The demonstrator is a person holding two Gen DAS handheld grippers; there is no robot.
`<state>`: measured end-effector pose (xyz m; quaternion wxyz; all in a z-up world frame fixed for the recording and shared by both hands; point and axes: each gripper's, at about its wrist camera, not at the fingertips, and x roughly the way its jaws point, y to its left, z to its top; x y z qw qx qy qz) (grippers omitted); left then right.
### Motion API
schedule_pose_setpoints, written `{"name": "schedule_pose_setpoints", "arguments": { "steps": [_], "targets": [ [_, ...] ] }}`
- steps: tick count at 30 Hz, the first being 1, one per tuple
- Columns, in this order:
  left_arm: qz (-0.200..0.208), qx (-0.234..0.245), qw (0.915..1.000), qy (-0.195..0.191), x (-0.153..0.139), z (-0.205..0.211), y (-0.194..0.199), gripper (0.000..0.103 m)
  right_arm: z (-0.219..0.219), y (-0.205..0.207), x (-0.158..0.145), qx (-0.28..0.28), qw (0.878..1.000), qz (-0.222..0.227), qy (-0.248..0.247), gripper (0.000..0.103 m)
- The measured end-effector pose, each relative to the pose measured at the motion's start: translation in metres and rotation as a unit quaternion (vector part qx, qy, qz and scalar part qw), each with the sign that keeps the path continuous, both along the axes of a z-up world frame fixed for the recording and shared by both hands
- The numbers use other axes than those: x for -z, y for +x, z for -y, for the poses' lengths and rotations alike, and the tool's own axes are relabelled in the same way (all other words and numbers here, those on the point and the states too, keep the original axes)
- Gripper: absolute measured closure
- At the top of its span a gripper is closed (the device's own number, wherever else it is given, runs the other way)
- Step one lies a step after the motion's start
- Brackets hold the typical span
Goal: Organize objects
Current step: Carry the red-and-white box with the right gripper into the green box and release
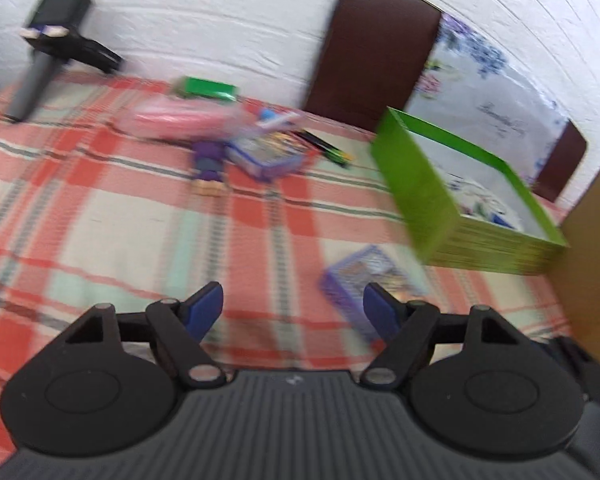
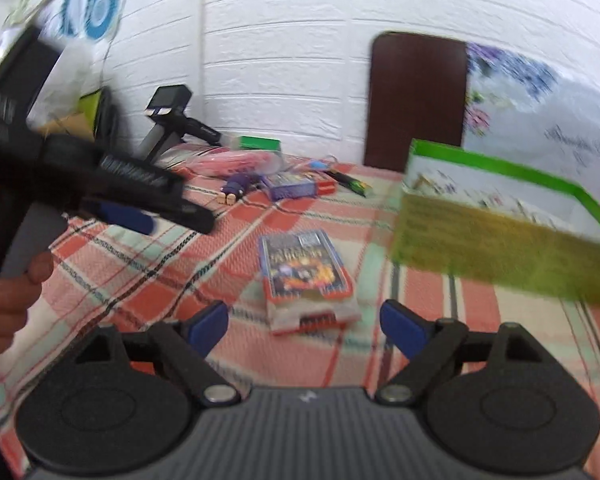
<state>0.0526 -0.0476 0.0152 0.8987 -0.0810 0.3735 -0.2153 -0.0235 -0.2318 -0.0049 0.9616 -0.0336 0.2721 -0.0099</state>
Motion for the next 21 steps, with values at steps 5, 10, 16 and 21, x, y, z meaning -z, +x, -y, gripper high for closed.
{"name": "schedule_pose_setpoints", "arguments": {
  "steps": [5, 10, 16, 21],
  "targets": [
    [-0.059, 0.012, 0.9982, 0.004, 0.023, 0.035, 0.018, 0.026, 0.009, 0.032, 0.013, -0.011, 0.999, -0.037, -0.002, 0.017],
    [-0.038, 0.028, 0.9989, 0.006, 0.023, 0.044, 0.011, 0.063, 0.014, 0.034, 0.017, -0.027, 0.999, -0.028, 0.029, 0.044],
    [0.028, 0.053, 0.998, -0.018, -0.034, 0.056, 0.007, 0.069, 0.032, 0.013, -0.016, 0.005, 0.997, 0.076, 0.033, 0.044],
    [0.081, 0.097, 0.9919, -0.012, -0.071, 0.116, 0.035, 0.069, 0.081, 0.028, -0.046, 0.055, 0.99, 0.129, 0.031, 0.043]
  ]
}}
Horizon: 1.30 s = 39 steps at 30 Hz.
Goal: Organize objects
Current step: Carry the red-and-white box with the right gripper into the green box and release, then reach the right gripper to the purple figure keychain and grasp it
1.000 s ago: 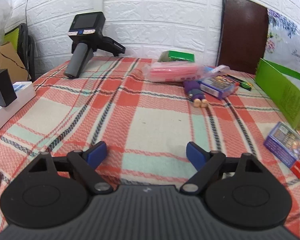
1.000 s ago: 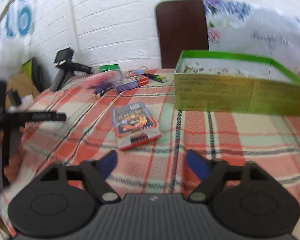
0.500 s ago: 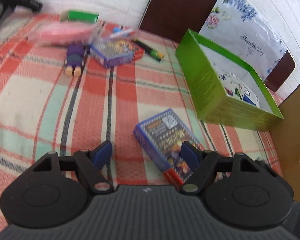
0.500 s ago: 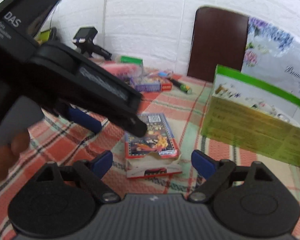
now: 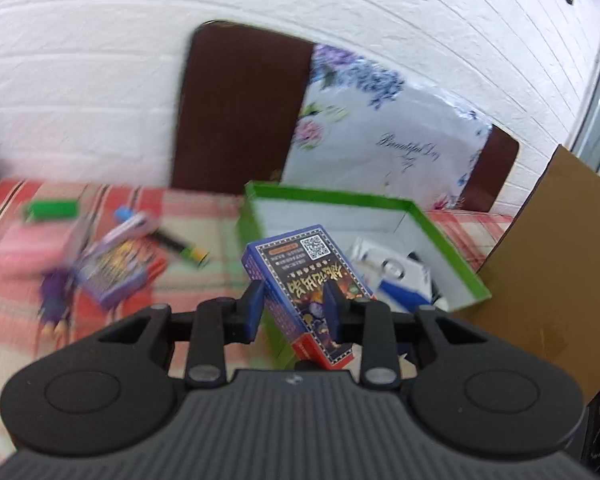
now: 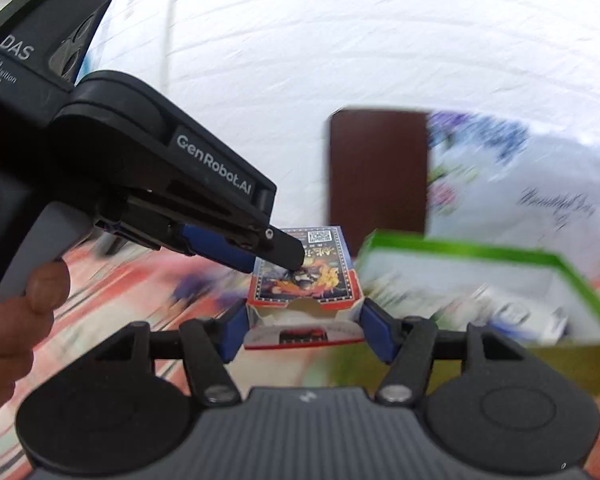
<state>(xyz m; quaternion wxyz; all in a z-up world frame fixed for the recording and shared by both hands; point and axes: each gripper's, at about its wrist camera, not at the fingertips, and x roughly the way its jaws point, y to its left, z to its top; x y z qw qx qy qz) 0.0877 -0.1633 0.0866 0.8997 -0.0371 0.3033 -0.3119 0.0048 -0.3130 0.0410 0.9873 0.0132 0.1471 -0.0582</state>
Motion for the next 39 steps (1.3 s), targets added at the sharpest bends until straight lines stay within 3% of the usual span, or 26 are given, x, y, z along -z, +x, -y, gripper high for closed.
{"name": "schedule_pose_setpoints", "arguments": {
  "steps": [8, 11, 13, 15, 24, 31, 39],
  "targets": [
    [-0.008, 0.04, 0.9985, 0.037, 0.018, 0.098, 0.052, 0.068, 0.091, 0.054, 0.006, 0.067, 0.997, -0.035, 0.032, 0.043],
    [0.006, 0.017, 0.9965, 0.082, 0.031, 0.114, 0.06, 0.063, 0.111, 0.076, 0.017, 0.091, 0.993, -0.058, 0.04, 0.031],
    [0.006, 0.007, 0.9954, 0.095, 0.035, 0.109, 0.059, 0.062, 0.115, 0.073, 0.02, 0.1, 0.992, -0.057, 0.053, 0.028],
    [0.016, 0.008, 0.9963, 0.084, 0.032, 0.096, 0.052, 0.058, 0.112, 0.062, 0.021, 0.097, 0.992, -0.043, 0.068, 0.027],
    [0.065, -0.035, 0.9917, 0.105, 0.028, 0.047, -0.002, 0.057, 0.068, -0.014, 0.025, 0.127, 0.988, 0.016, 0.091, 0.027],
    [0.043, -0.063, 0.9877, 0.137, 0.05, 0.008, -0.03, 0.056, 0.037, -0.041, 0.049, 0.105, 0.985, -0.053, 0.129, 0.026],
    [0.03, -0.11, 0.9806, 0.159, 0.07, -0.045, -0.04, 0.056, -0.006, -0.037, 0.049, 0.065, 0.99, -0.084, 0.096, 0.026]
  ]
}}
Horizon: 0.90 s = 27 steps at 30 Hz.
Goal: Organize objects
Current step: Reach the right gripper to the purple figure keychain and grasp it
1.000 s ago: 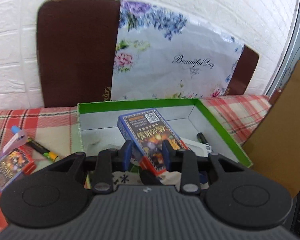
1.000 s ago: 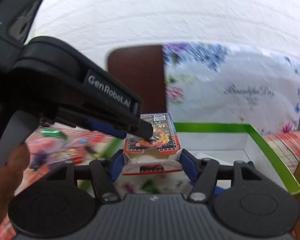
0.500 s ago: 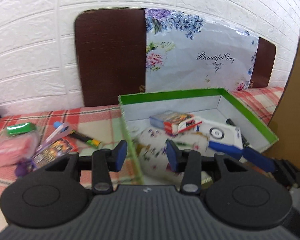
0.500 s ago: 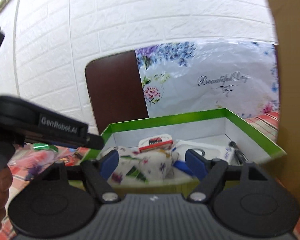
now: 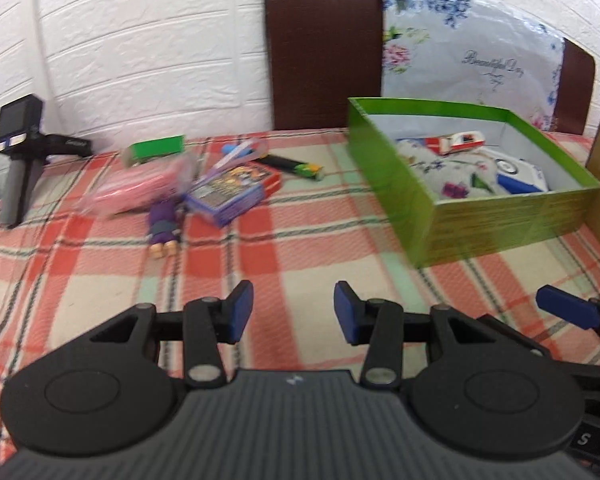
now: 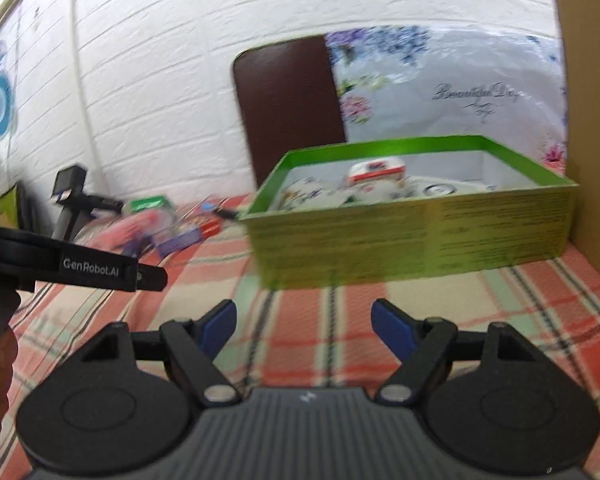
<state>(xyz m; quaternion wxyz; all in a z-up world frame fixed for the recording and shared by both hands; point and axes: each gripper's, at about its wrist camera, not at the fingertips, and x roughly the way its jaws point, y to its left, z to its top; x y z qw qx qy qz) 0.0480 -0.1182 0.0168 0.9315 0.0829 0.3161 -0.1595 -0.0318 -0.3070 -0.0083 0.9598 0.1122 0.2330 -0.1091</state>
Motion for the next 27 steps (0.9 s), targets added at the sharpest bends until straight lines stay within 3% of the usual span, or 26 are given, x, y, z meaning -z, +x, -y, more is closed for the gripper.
{"name": "schedule_pose_setpoints", "arguments": {
  "steps": [8, 12, 14, 15, 17, 18, 24, 27],
  "targets": [
    [0.024, -0.07, 0.9971, 0.021, 0.01, -0.081, 0.013, 0.049, -0.059, 0.023, 0.002, -0.077, 0.996, -0.034, -0.03, 0.026],
    [0.034, -0.138, 0.9891, 0.039, 0.02, -0.142, 0.032, 0.047, -0.083, 0.047, 0.004, -0.11, 0.991, -0.054, -0.049, 0.026],
    [0.04, -0.171, 0.9831, 0.053, 0.032, -0.168, 0.038, 0.038, -0.092, 0.065, 0.003, -0.121, 0.99, -0.056, -0.054, 0.026],
    [0.056, -0.176, 0.9819, 0.041, 0.037, -0.178, 0.035, 0.024, -0.098, 0.075, 0.002, -0.126, 0.989, -0.056, -0.057, 0.026],
    [0.054, -0.168, 0.9839, -0.026, 0.039, -0.197, 0.031, 0.024, -0.11, 0.096, 0.003, -0.14, 0.987, -0.056, -0.062, 0.026],
    [0.053, -0.166, 0.9839, -0.038, 0.039, -0.199, 0.031, 0.024, -0.115, 0.108, 0.003, -0.148, 0.985, -0.058, -0.064, 0.026],
    [0.047, -0.149, 0.9859, -0.06, 0.042, -0.198, 0.036, 0.024, -0.138, 0.191, 0.0, -0.161, 0.982, -0.056, -0.076, 0.033],
    [0.046, -0.144, 0.9862, -0.067, 0.045, -0.2, 0.037, 0.024, -0.137, 0.231, 0.008, -0.15, 0.982, -0.089, -0.068, 0.039]
  ]
}}
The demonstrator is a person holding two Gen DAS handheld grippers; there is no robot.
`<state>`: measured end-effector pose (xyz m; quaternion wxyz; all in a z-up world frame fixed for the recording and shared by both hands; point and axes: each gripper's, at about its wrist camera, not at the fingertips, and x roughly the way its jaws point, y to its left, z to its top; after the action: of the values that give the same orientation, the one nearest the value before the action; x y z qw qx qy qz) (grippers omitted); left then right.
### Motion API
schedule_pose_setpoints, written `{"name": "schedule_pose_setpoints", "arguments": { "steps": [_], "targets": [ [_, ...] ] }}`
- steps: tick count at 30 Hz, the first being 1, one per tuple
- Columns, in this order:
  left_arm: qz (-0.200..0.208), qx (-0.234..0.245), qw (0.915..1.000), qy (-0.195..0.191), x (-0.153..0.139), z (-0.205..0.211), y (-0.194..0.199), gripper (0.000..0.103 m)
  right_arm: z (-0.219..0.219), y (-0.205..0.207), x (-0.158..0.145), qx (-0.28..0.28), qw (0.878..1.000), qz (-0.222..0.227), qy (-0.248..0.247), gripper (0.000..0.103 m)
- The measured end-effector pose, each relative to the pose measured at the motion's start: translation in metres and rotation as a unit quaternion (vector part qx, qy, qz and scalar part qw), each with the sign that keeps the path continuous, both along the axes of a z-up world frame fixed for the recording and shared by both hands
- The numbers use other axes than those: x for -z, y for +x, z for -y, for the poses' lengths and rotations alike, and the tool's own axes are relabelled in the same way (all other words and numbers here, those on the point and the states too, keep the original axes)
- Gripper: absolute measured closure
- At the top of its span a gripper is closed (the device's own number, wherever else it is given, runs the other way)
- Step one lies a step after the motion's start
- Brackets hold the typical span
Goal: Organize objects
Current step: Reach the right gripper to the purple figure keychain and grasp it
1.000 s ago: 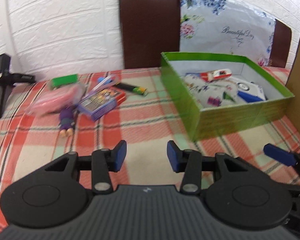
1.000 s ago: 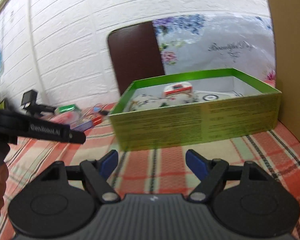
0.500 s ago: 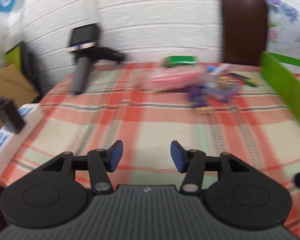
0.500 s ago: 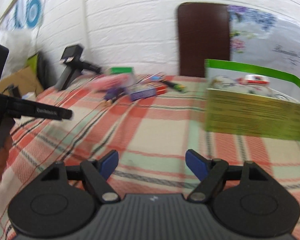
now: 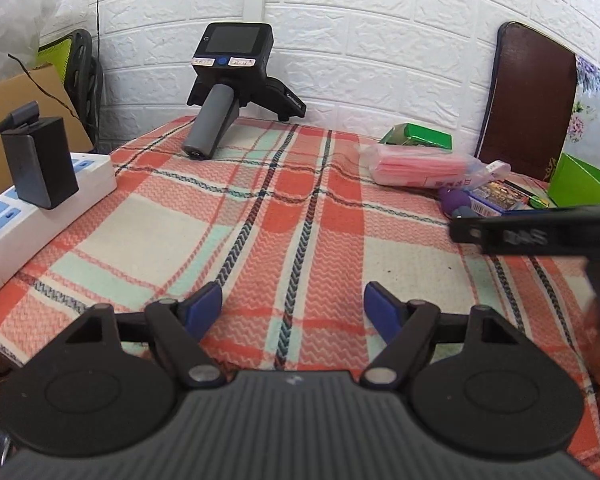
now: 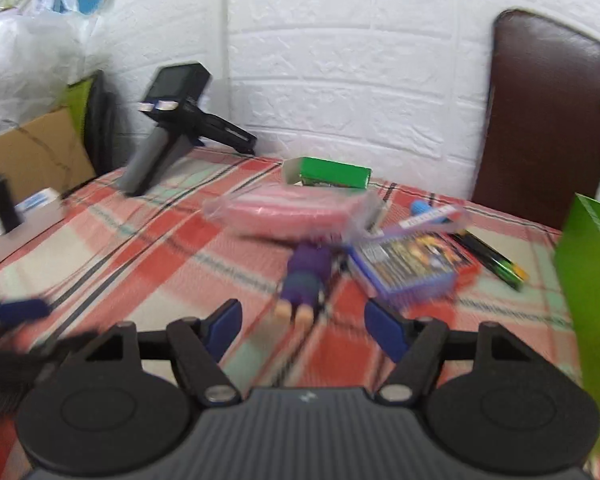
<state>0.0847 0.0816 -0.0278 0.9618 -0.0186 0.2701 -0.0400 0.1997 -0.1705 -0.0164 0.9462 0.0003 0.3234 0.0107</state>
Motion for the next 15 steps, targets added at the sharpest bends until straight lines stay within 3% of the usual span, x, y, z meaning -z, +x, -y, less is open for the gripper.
{"name": "schedule_pose_setpoints", "arguments": {
  "steps": [2, 3, 4, 5, 10, 15],
  "targets": [
    [0.0, 0.0, 1.0, -0.005, 0.0, -0.001, 0.001, 0.024, 0.004, 0.012, 0.003, 0.006, 1.0, -0.003, 0.018, 0.041],
    [0.0, 0.0, 1.0, -0.008, 0.001, -0.002, 0.001, 0.024, 0.006, 0.013, 0.003, 0.007, 1.0, -0.005, 0.021, 0.05],
    [0.0, 0.0, 0.9999, -0.01, 0.001, -0.003, 0.001, 0.024, 0.007, 0.009, 0.003, 0.001, 1.0, -0.003, 0.026, 0.067],
    [-0.001, 0.0, 0.9999, -0.013, 0.0, -0.003, 0.002, 0.024, 0.007, 0.003, 0.003, -0.006, 1.0, -0.001, 0.026, 0.071],
    [-0.002, 0.0, 0.9999, -0.013, 0.0, -0.003, 0.002, 0.024, 0.011, -0.053, 0.004, -0.022, 0.999, 0.0, 0.037, 0.071],
    [-0.007, 0.001, 1.0, -0.005, 0.0, -0.001, 0.003, 0.022, 0.02, -0.15, 0.004, -0.04, 0.998, 0.002, 0.041, 0.071]
  ]
}}
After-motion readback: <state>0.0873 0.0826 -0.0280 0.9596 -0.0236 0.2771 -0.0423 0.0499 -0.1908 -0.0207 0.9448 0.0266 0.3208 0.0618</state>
